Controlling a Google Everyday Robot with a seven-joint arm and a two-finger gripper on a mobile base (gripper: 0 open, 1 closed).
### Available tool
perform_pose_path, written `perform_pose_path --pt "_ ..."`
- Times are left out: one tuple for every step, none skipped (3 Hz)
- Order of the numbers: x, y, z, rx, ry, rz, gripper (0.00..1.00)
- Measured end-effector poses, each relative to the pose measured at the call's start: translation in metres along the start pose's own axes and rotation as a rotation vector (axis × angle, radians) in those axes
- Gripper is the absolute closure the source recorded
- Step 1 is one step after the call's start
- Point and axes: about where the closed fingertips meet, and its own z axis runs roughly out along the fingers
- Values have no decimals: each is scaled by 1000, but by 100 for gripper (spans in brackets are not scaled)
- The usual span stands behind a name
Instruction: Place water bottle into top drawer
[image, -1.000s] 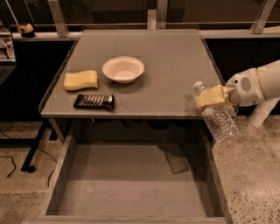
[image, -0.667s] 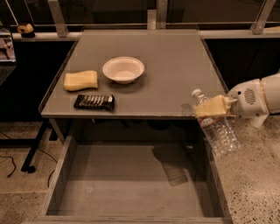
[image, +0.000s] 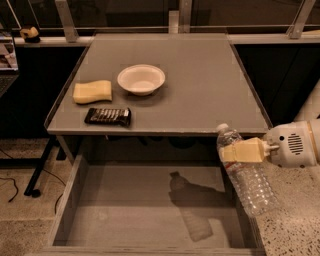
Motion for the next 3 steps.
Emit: perform_pose_path --pt "0 -1 1 0 -1 0 100" --pt "7 -33 31 -4 15 79 100" --pt "18 -68 73 -31 52 158 100"
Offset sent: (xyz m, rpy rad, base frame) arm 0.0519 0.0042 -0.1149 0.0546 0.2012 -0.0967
